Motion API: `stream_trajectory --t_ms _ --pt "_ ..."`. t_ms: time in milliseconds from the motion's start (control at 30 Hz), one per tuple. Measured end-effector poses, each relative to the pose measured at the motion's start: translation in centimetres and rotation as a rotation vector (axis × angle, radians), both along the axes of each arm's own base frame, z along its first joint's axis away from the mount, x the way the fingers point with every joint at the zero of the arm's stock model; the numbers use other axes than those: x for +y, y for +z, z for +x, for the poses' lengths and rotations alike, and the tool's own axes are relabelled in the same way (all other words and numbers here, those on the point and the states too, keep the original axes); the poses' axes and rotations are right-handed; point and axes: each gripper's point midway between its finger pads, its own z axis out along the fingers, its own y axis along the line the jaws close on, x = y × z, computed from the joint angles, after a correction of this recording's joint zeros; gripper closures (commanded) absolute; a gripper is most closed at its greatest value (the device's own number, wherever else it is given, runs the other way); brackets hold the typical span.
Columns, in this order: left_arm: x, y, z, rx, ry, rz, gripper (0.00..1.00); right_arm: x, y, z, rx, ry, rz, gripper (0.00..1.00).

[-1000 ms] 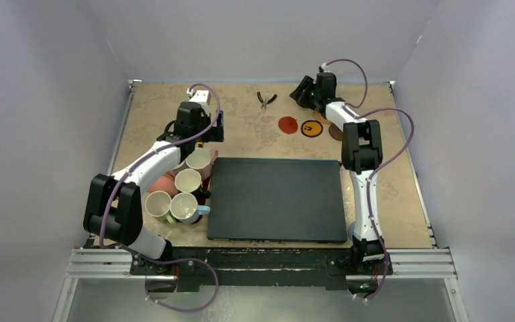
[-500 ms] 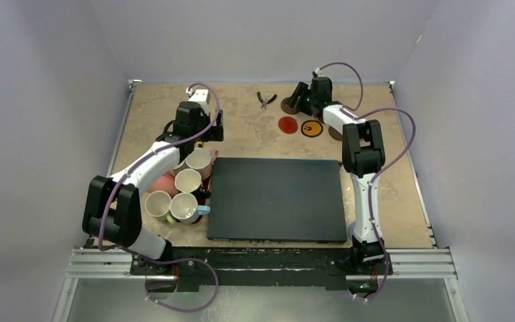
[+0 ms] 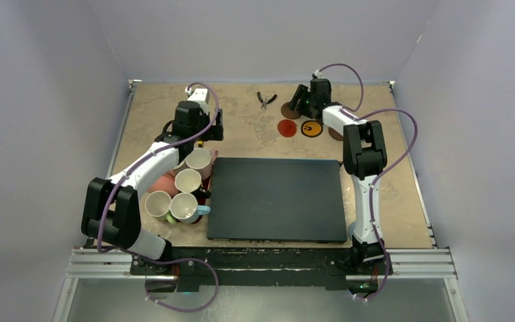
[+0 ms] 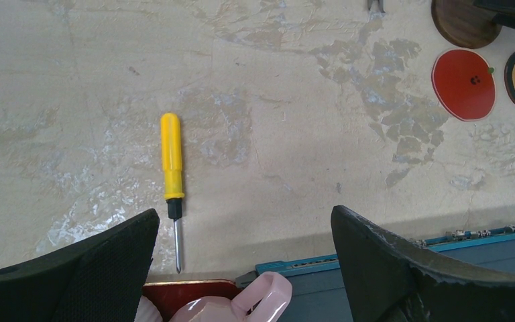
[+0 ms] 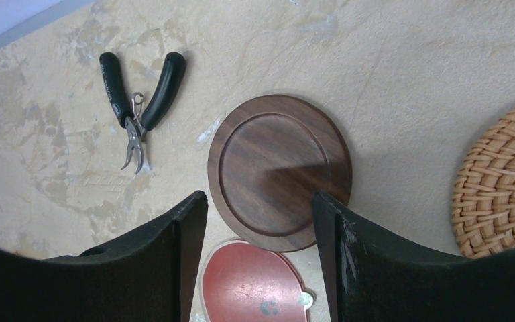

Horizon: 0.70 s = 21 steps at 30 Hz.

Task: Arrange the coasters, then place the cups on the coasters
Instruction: Move the coaster to the center of the board.

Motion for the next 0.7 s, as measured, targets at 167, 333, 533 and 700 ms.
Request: stream_trajectory --t_ms 167,333,533,700 --pt "0.0 0.1 0.0 -0.003 0.000 -0.001 0.06 -0.4 0.0 -0.3 0.008 -0.019 -0.019 0.37" --pt "0.0 0.1 0.0 -0.003 0.000 -0.001 0.06 -0.7 -0.1 -0.3 0.009 -0.039 -0.035 0.37" --pt "0.0 0.1 0.0 -0.002 0.000 -0.001 0.06 -0.9 -0.1 -0.4 0.010 -0.057 -0.053 0.37" --pt "0.0 0.1 0.0 -0.003 -0.001 -0.001 0.06 -1.5 -0.2 -0.6 0.021 -0.085 -0.077 0.37"
